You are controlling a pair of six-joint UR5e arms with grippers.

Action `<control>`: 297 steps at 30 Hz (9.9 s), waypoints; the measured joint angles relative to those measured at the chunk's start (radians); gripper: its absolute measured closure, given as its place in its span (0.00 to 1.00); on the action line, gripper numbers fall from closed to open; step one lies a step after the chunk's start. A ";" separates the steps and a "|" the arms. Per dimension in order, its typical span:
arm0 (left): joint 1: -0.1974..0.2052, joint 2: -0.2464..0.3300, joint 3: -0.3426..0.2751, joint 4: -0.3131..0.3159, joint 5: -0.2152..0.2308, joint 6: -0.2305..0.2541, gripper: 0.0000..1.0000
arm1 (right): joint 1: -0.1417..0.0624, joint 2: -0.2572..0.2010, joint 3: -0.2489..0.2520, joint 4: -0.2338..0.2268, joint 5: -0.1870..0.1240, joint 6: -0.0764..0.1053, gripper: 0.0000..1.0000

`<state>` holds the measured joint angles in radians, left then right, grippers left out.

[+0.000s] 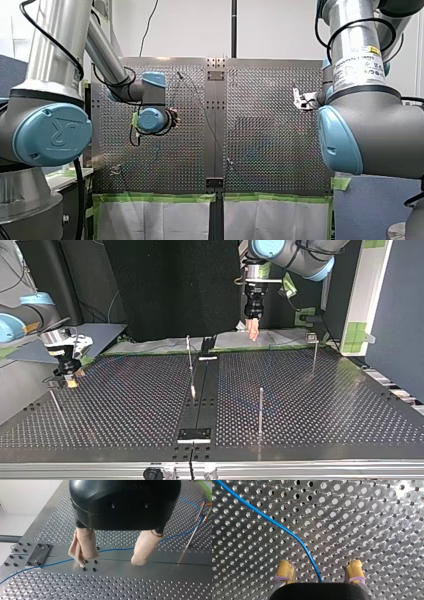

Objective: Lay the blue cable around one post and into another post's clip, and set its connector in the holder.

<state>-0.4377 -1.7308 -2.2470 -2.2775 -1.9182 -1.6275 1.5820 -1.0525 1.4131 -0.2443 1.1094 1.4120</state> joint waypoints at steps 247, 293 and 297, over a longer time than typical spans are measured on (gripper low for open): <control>-0.050 -0.094 -0.118 0.044 -0.028 -0.160 0.00 | 0.660 -0.013 0.573 -0.638 0.400 0.056 0.00; -0.050 -0.094 -0.118 0.044 -0.028 -0.160 0.00 | 0.660 -0.013 0.573 -0.638 0.400 0.056 0.00; -0.050 -0.094 -0.118 0.044 -0.028 -0.160 0.00 | 0.660 -0.013 0.573 -0.638 0.400 0.056 0.00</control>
<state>-0.4882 -1.8244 -2.3650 -2.2337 -1.9458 -1.7870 2.2419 -1.0655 1.9859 -0.8821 1.5097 1.4683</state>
